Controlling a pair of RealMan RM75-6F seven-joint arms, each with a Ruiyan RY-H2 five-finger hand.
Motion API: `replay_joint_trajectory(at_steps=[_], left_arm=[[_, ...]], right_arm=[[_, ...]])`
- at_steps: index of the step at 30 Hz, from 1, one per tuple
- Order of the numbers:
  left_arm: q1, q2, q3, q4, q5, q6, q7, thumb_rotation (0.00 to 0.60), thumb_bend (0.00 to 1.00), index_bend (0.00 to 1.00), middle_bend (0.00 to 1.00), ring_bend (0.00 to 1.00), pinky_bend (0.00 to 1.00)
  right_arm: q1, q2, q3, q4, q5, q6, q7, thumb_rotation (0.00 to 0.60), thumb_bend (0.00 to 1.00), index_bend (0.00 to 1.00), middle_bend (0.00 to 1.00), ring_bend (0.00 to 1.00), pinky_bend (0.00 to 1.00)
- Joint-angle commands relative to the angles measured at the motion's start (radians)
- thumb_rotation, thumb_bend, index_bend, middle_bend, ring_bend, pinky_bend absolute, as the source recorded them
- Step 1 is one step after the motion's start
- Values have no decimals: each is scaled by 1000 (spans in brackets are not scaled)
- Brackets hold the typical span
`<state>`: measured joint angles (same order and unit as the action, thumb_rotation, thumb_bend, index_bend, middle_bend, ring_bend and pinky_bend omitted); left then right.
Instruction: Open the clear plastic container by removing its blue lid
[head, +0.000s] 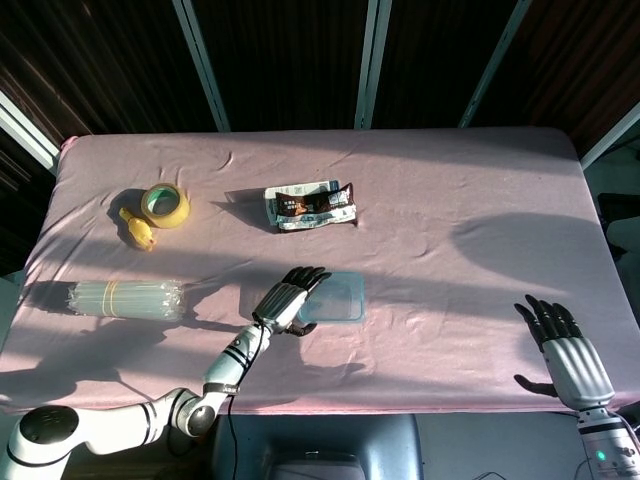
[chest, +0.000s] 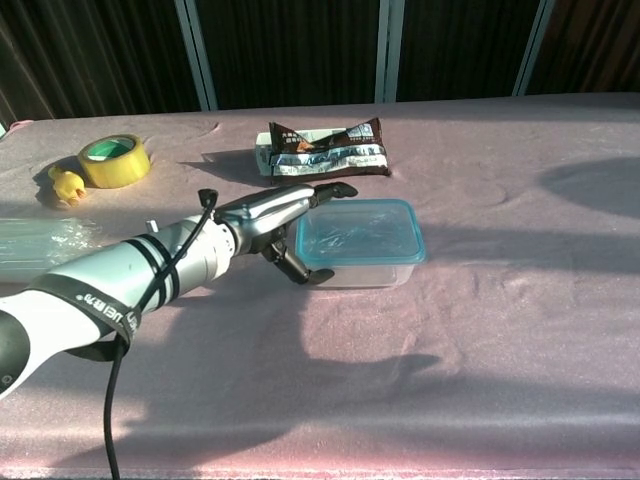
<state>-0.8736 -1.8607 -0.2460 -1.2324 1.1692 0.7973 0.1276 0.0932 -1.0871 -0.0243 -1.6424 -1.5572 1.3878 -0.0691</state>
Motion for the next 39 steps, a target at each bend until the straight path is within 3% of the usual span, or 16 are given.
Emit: replay_joint_trajectory(at_steps=[1, 5, 8, 13, 20, 28, 33, 39], left_arm=[[-7, -9, 2, 11, 0, -6, -7, 600, 274, 0, 86, 87, 113], [-17, -26, 12, 22, 11, -8, -8, 600, 273, 0, 313, 288, 277], [-20, -38, 24, 27, 21, -5, -6, 600, 275, 0, 390, 350, 330], [-14, -70, 53, 34, 79, 37, -23, 600, 276, 0, 418, 378, 351], [-10, -92, 85, 34, 148, 75, -41, 600, 277, 0, 428, 386, 360], [-3, -89, 83, 26, 156, 97, -24, 600, 281, 0, 439, 387, 361], [7, -69, 81, 4, 151, 98, -33, 600, 282, 0, 439, 387, 362], [6, -69, 86, 3, 146, 85, -23, 600, 283, 0, 439, 387, 364]], right_arm=[[1, -2, -1, 0, -2, -2, -3, 600, 121, 0, 0, 0, 0], [13, -16, 4, 14, -14, -7, -11, 600, 121, 0, 0, 0, 0], [35, -38, 8, 36, -44, -16, -14, 600, 121, 0, 0, 0, 0], [113, -100, 9, 91, -132, -75, -33, 600, 121, 22, 0, 0, 0], [239, -234, 18, 181, -213, -168, 17, 600, 202, 323, 0, 0, 0], [306, -365, 14, 303, -288, -143, 136, 600, 312, 513, 35, 0, 0], [357, -486, 10, 466, -325, -103, 259, 600, 349, 580, 67, 0, 0], [385, -551, -3, 550, -335, -71, 301, 600, 382, 601, 87, 0, 0]])
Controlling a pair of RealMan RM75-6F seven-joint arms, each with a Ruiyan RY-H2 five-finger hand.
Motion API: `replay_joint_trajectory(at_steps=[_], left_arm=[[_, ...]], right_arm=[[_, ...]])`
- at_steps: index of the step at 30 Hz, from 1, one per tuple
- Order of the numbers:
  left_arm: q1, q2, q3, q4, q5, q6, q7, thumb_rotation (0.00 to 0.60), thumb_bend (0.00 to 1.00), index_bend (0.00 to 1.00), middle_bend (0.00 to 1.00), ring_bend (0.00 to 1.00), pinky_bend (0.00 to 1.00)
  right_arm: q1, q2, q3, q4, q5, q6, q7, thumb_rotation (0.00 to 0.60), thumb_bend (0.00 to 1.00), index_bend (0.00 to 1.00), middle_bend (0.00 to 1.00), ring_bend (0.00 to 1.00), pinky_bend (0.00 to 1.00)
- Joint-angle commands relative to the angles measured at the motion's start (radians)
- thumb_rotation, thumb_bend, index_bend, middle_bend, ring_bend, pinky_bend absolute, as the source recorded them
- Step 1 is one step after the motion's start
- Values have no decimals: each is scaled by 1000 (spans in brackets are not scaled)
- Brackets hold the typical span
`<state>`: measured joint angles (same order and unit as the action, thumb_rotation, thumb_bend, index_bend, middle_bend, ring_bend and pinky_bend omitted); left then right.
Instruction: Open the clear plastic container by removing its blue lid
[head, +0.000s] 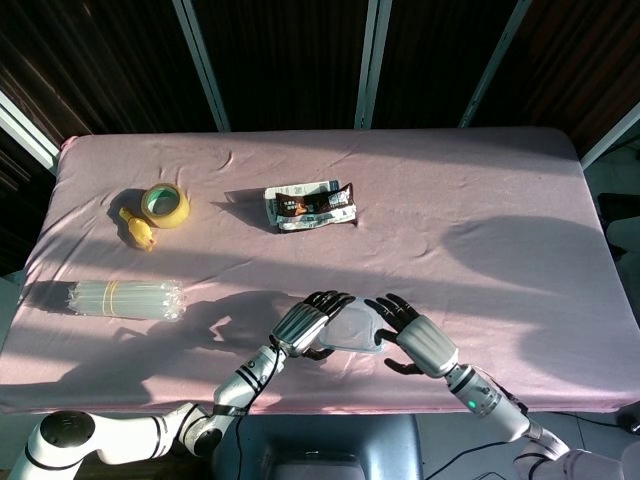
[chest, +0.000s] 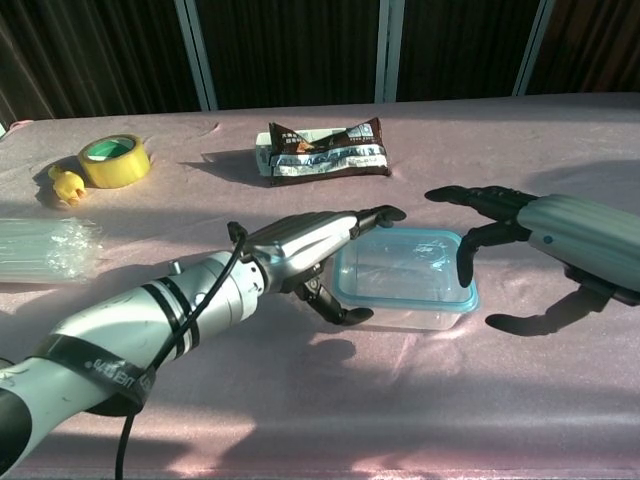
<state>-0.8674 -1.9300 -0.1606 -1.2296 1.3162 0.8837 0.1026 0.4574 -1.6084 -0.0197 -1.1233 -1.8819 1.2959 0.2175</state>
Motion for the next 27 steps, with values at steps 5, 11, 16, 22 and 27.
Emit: replay_joint_trajectory(at_steps=[5, 11, 16, 22, 27], left_arm=[[3, 4, -1, -3, -3, 0, 3, 600, 283, 0, 439, 387, 364], [6, 12, 1, -7, -4, -2, 7, 600, 283, 0, 440, 387, 363], [8, 16, 3, -11, 0, -2, 4, 600, 284, 0, 441, 387, 360], [10, 29, 8, -27, 11, -3, -6, 600, 284, 0, 442, 387, 360], [11, 30, 11, -26, 18, 0, -9, 600, 284, 0, 441, 387, 360]], right_arm=[[29, -40, -13, 38, 5, 24, 7, 600, 381, 615, 91, 0, 0], [41, -54, -23, 50, 28, 9, 6, 600, 382, 622, 96, 0, 0], [48, -62, -27, 58, 39, 13, -2, 600, 407, 641, 102, 0, 0], [53, -52, -33, 49, 53, 14, -14, 600, 412, 649, 104, 0, 0], [58, -49, -37, 38, 62, 13, -15, 600, 412, 651, 109, 0, 0]])
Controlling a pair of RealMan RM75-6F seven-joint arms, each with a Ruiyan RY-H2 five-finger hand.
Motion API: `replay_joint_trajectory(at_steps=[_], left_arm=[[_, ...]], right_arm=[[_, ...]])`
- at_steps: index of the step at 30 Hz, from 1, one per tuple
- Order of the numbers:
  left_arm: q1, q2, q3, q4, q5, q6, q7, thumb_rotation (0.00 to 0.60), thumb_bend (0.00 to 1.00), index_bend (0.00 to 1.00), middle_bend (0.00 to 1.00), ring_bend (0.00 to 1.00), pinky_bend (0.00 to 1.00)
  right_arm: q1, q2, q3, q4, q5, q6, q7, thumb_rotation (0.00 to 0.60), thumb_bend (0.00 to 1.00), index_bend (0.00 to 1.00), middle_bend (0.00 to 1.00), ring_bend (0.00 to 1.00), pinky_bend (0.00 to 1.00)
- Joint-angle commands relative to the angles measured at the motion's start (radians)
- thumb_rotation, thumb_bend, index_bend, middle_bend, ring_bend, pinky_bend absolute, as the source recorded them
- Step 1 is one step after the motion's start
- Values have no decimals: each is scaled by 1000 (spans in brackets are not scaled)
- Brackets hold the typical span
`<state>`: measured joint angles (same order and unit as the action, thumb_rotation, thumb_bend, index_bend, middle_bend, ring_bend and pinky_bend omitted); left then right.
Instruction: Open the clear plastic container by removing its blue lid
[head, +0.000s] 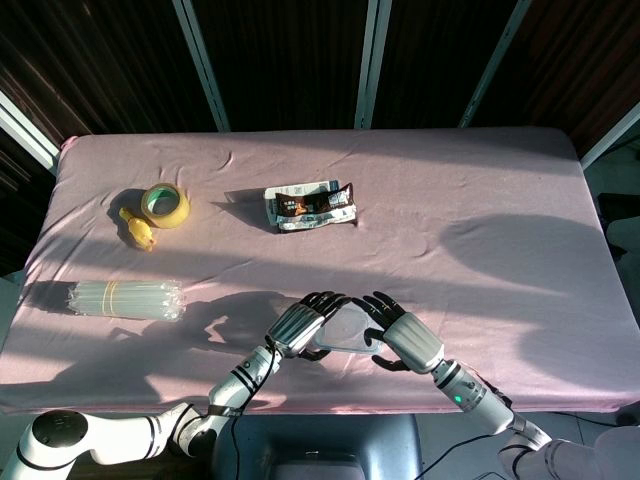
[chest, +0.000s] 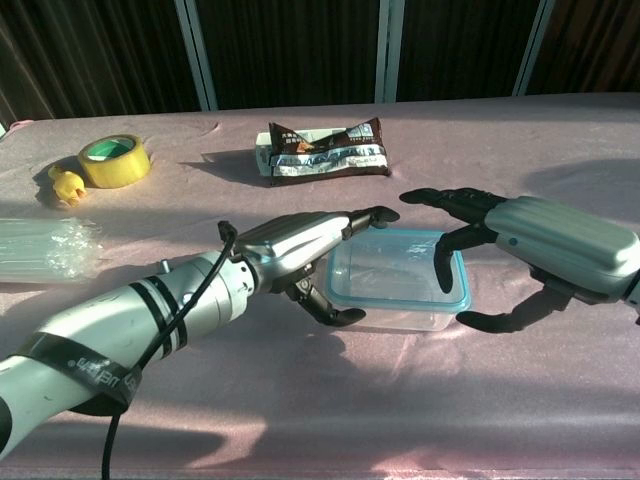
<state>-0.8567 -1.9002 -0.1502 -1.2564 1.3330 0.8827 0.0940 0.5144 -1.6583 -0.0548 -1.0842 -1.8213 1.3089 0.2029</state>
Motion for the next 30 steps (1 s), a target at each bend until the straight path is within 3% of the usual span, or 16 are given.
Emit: replay_joint_trajectory(at_steps=[1, 30], left_arm=[[1, 1, 1, 1, 2, 1, -2, 600, 285, 0, 442, 388, 360], [4, 0, 22, 24, 34, -4, -30, 600, 285, 0, 452, 388, 361]], right_arm=[[2, 1, -3, -2, 3, -1, -2, 600, 412, 652, 109, 0, 0], [19, 19, 1, -28, 44, 16, 23, 600, 431, 676, 119, 0, 0]])
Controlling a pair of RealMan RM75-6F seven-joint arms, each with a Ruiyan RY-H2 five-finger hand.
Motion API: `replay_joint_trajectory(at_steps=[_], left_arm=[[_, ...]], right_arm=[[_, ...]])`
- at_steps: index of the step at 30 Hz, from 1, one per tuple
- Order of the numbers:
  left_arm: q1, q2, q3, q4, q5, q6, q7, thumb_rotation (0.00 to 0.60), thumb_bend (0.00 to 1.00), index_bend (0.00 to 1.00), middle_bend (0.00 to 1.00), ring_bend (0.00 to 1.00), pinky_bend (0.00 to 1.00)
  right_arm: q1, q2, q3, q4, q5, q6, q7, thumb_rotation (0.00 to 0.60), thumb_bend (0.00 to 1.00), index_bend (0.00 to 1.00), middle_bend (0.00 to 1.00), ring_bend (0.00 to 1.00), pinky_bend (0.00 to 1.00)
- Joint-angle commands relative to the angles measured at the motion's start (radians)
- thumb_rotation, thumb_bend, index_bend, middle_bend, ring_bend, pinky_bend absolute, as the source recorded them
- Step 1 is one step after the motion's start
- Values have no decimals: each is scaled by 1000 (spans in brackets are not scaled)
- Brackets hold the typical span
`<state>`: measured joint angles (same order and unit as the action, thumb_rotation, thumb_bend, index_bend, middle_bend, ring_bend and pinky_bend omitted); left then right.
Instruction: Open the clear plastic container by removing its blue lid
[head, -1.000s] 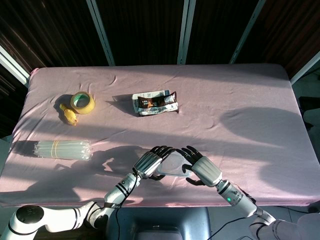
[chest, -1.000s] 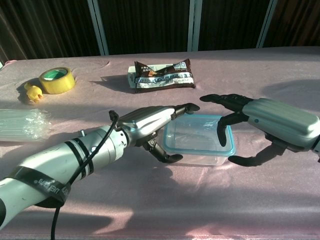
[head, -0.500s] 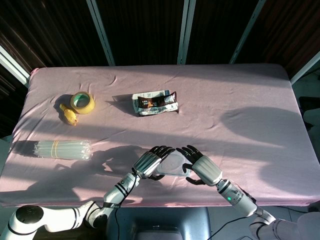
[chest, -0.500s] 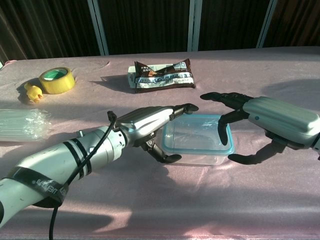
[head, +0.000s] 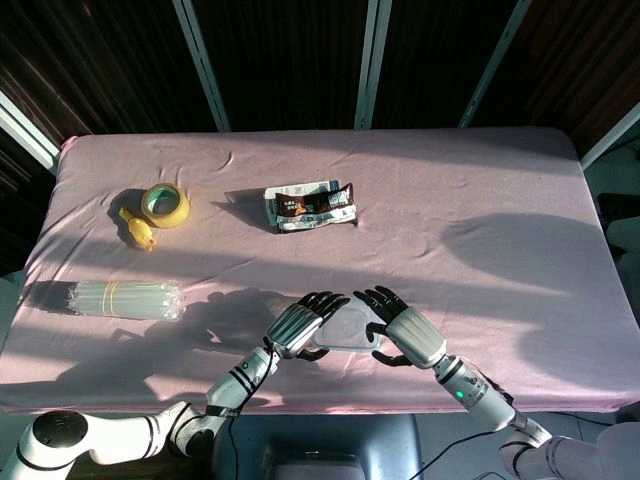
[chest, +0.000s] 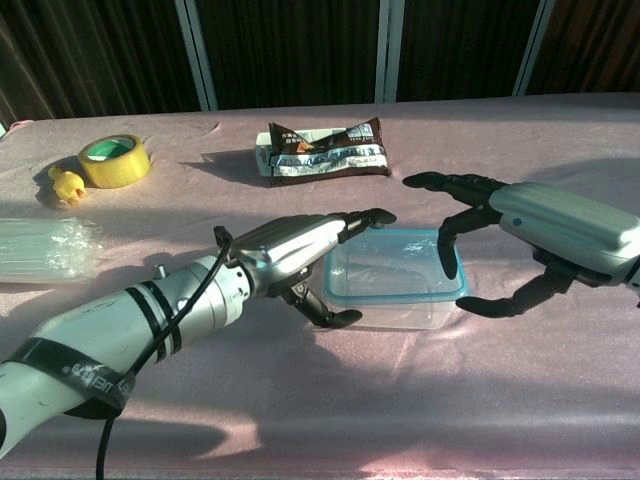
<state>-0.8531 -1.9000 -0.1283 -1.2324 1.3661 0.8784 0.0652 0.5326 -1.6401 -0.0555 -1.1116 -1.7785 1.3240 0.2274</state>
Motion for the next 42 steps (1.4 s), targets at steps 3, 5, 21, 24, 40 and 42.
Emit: replay_joint_trajectory(at_steps=[3, 5, 21, 24, 40, 42], left_arm=[[2, 2, 2, -5, 6, 4, -4, 600, 284, 0, 452, 388, 361], [3, 5, 5, -10, 11, 6, -7, 600, 284, 0, 451, 388, 361], [18, 45, 23, -60, 54, 36, -37, 600, 285, 0, 454, 389, 367], [20, 50, 24, -63, 63, 44, -45, 600, 285, 0, 451, 388, 364], [17, 81, 48, -25, 183, 112, -296, 600, 290, 0, 50, 0, 8], [19, 85, 49, -21, 189, 122, -309, 600, 290, 0, 17, 0, 1]], right_arm=[[2, -1, 6, 0, 3, 8, -4, 600, 431, 676, 121, 0, 0], [5, -7, 11, 5, 6, 11, -2, 600, 432, 675, 124, 0, 0], [25, -53, 37, 57, 26, 17, 16, 600, 437, 676, 143, 0, 0], [28, -55, 34, 56, 26, 15, 17, 600, 442, 694, 146, 0, 0], [29, -52, 40, 66, -2, 100, 28, 600, 551, 818, 208, 7, 0], [28, -43, 43, 56, -7, 114, 20, 600, 551, 821, 210, 9, 0]])
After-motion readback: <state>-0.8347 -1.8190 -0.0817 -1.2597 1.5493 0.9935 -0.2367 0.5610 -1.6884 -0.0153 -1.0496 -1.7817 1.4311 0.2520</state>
